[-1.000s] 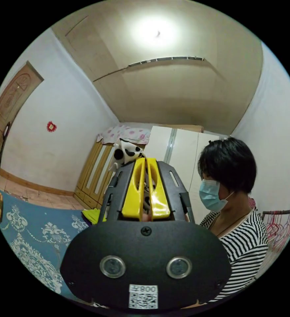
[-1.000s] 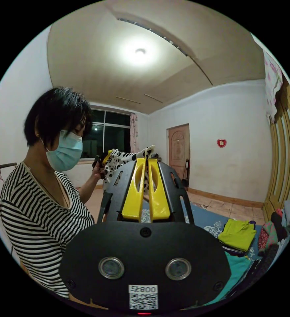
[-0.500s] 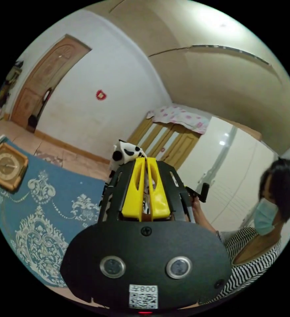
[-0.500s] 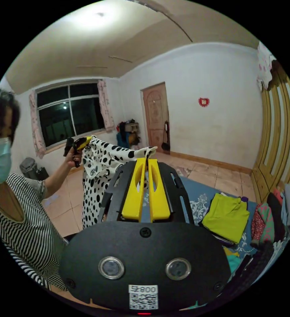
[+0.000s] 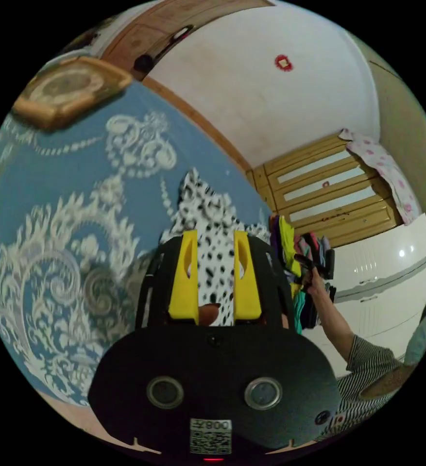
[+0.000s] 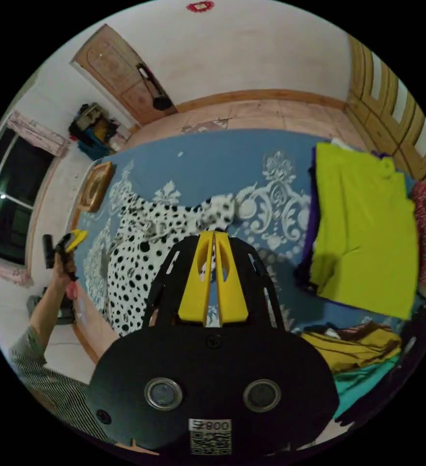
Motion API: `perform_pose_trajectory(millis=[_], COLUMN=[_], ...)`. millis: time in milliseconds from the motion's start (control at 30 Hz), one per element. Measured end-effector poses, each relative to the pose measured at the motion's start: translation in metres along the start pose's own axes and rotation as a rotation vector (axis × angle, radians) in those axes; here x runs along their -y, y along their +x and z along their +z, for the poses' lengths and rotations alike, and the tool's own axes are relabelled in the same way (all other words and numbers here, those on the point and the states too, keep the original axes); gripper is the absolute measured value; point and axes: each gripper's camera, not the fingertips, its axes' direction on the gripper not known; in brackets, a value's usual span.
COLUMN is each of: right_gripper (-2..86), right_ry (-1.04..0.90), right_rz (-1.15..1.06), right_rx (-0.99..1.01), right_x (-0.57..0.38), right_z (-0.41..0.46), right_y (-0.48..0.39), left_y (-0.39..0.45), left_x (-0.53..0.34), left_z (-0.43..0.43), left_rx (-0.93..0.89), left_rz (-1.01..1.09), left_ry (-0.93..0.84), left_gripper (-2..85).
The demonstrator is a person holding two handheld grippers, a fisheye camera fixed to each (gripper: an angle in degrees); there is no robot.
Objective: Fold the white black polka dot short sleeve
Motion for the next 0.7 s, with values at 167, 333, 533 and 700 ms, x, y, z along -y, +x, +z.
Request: perform_pose_trajectory(millis=[167,333,533,700], right_gripper=[2.7,6.6,8.0,7.8], right_ry=[-0.088,-0.171,-0.213,-0.230], right_rz=[-0.034,0.044,0.023,0.023], right_rx=[0.259,0.249,0.117,0.024], right_x=[-0.064,-0.125,-0.118,-0.110], right_z=[0.063,0.090,0.116,0.135], right_y=[0.019,0.014,0.001,-0.003], left_y=[-0.059,-0.068,-0.059,-0.055], left_x=[-0.088,-0.134,-0.126,-0.121], left_z=[-0.004,-0.016,0.003,0.010], left_rx=[0.063,0.149,0.327,0.311], left_rz=[-0.059,-0.077,0.023,0.052], left_ry=[-0.171,-0.222,-0.285,-0.320], left_gripper=[11.9,12.5,12.0,11.4])
